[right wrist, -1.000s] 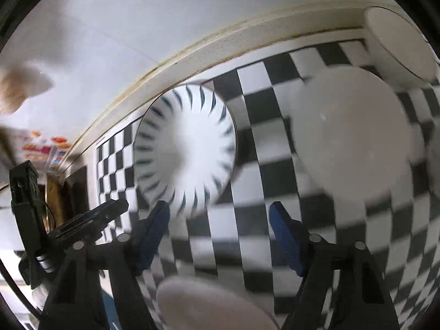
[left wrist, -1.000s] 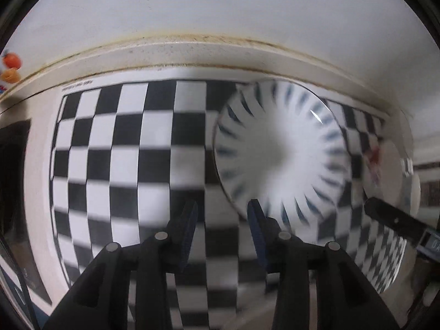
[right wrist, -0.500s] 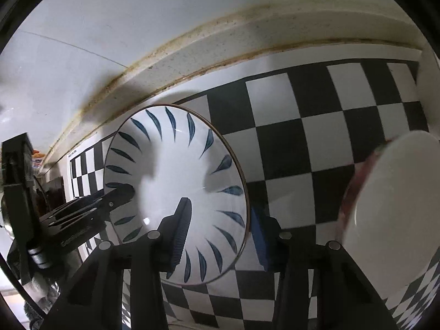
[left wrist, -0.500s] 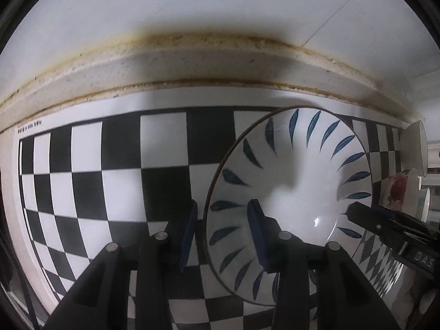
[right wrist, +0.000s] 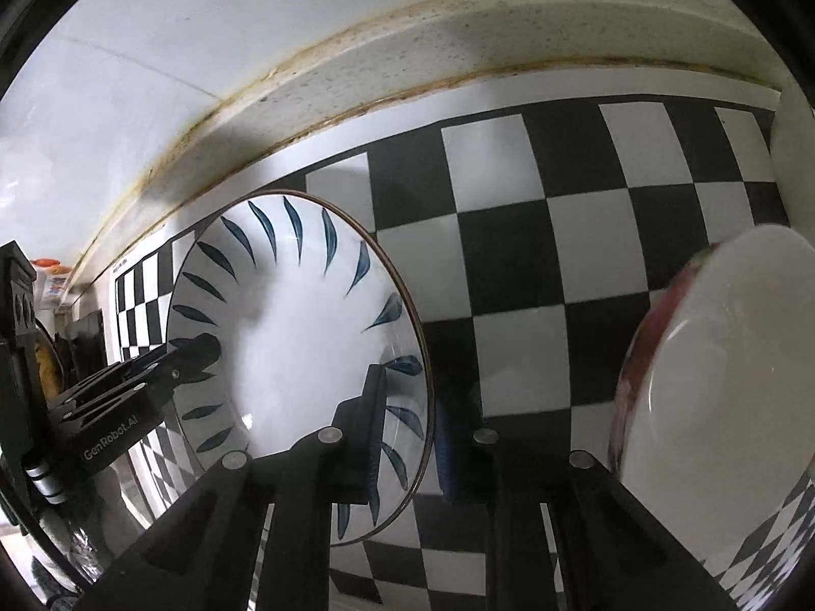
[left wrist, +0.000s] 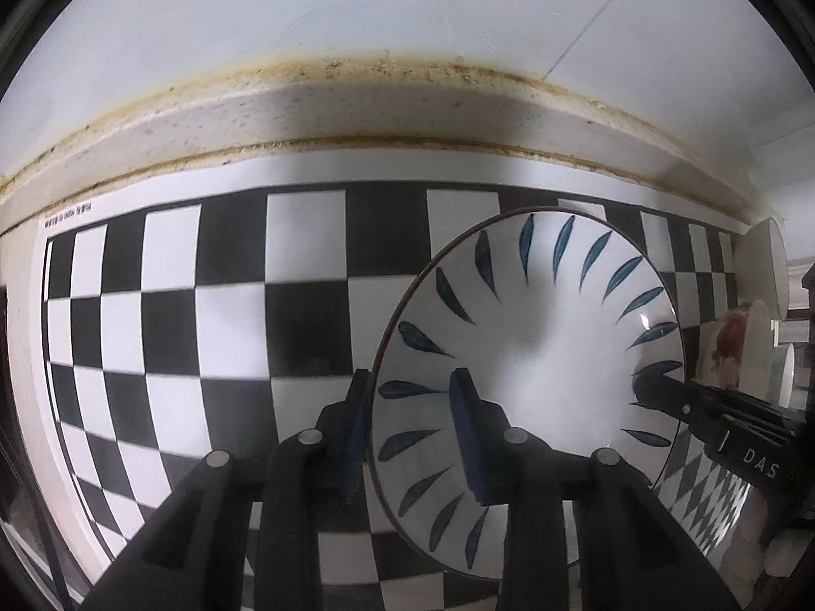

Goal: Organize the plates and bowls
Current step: 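Grip the rim of the blue-striped plate with both grippers, then carry the striped plate with both grippers and lower it onto the stacked plates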

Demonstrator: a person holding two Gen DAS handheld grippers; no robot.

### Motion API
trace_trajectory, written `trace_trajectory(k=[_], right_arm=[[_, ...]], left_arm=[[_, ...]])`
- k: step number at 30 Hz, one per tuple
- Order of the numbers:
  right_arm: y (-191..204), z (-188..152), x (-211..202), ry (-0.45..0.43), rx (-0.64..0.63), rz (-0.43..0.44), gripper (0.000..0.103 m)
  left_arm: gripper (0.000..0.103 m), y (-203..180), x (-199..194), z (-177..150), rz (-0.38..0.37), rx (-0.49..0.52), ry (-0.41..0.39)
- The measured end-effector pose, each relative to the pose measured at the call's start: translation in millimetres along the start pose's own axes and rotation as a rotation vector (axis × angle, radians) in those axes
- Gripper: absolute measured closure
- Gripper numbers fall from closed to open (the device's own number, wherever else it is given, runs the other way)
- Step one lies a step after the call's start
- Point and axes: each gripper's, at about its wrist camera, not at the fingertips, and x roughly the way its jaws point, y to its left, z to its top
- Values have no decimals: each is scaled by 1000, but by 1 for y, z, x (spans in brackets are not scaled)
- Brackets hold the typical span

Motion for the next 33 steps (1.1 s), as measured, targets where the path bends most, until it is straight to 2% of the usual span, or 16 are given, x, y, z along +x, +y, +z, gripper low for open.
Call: trace_trajectory(k=[6, 14, 25, 33], right_arm=[[9, -18, -11, -13, -27, 24, 85], [16, -52, -51, -63, -69, 58, 87], [16, -127, -116, -134, -116, 117, 88], [-3, -190, -136, -141, -117, 156, 88]], left_arm=[[75, -2, -20, -9, 6, 1, -38], [75, -12, -60, -36, 15, 18, -87], [75, -24, -119, -112, 10, 56, -161], [75, -36, -131, -161, -11, 65, -151]])
